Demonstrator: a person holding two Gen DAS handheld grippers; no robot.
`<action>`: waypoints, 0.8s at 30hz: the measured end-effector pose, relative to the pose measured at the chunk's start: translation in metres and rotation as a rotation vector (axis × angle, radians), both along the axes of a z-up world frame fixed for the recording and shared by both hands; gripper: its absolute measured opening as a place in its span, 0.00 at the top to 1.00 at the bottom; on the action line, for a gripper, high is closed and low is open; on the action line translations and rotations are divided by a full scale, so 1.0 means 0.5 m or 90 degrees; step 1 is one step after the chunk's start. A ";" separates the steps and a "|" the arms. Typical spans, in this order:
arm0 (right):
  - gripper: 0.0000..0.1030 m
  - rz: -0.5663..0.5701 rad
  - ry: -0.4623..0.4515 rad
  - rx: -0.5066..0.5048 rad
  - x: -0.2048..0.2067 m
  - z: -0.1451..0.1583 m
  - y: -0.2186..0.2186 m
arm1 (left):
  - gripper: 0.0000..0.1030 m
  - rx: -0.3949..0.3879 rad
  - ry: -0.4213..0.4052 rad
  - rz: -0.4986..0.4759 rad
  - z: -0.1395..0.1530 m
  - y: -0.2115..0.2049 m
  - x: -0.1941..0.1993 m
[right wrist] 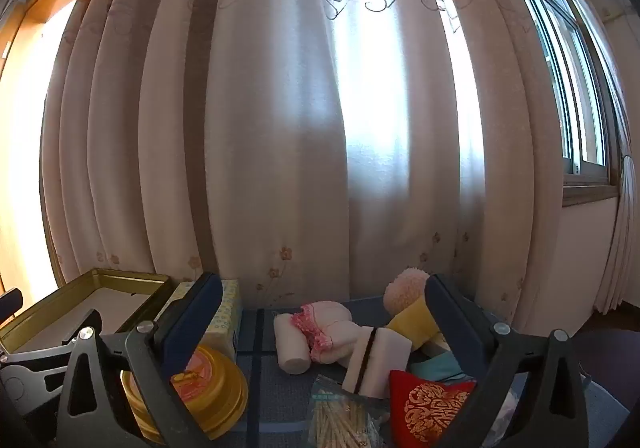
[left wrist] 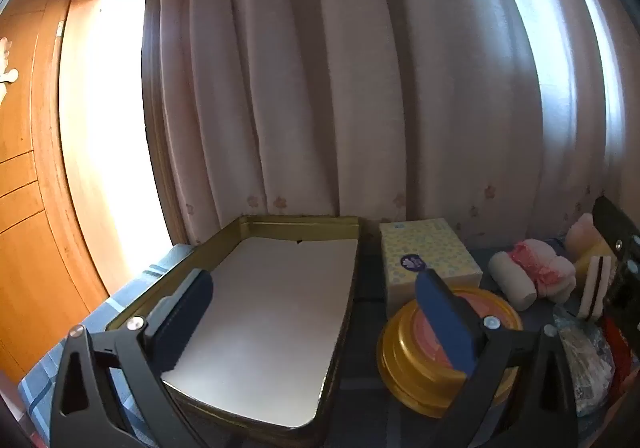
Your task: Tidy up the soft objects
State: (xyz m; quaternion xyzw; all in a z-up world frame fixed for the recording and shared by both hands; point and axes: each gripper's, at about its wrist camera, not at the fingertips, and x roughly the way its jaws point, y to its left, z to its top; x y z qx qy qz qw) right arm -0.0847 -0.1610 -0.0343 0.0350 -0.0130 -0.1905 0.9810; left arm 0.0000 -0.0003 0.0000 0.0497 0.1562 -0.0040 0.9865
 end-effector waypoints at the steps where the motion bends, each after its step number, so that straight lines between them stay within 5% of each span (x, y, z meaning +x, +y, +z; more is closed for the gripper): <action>1: 0.01 0.001 0.001 0.001 0.001 -0.001 0.000 | 0.01 0.002 0.001 0.002 0.000 -0.002 0.000; 24: 0.01 -0.001 0.002 0.000 -0.004 0.004 0.002 | 0.00 -0.027 0.024 0.011 -0.016 0.001 -0.001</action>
